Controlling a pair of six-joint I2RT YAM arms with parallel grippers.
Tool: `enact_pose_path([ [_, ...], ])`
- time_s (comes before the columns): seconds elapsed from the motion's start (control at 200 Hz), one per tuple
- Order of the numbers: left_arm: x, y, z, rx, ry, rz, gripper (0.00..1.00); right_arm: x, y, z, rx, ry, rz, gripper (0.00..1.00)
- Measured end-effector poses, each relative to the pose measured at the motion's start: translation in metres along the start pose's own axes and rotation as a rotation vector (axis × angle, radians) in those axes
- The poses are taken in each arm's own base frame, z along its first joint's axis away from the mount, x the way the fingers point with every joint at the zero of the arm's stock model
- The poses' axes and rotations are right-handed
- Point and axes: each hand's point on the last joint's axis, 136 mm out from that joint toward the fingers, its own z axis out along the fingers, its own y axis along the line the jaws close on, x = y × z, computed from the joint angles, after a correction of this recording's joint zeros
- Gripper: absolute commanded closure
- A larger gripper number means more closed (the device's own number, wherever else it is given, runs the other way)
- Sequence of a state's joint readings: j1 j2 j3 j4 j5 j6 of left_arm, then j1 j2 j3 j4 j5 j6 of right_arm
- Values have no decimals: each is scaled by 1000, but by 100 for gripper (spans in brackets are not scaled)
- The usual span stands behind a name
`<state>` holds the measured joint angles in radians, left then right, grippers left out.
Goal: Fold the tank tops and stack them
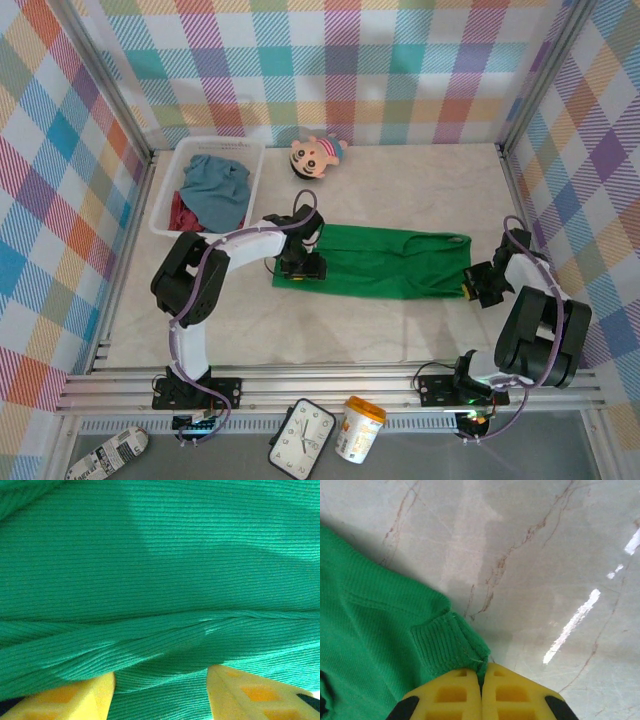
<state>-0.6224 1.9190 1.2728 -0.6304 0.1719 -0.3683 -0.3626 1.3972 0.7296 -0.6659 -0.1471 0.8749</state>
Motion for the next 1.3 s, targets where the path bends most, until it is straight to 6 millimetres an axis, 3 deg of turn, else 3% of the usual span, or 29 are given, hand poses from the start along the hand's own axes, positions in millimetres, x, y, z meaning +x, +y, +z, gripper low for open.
enact_pose_path([
  [0.295, 1, 5, -2, -4, 2, -8, 47, 0, 23, -9, -77, 38, 47, 85],
  [0.775, 3, 6, -3, -13, 18, -11, 48, 5, 43, -18, -140, 72, 39, 77],
  [1.08, 6, 9, -3, -24, 27, -10, 48, -8, 52, 9, -105, 98, 54, 90],
  [1.3, 6, 9, -3, -26, 29, -6, 48, -12, 46, 22, -48, 95, 30, 86],
])
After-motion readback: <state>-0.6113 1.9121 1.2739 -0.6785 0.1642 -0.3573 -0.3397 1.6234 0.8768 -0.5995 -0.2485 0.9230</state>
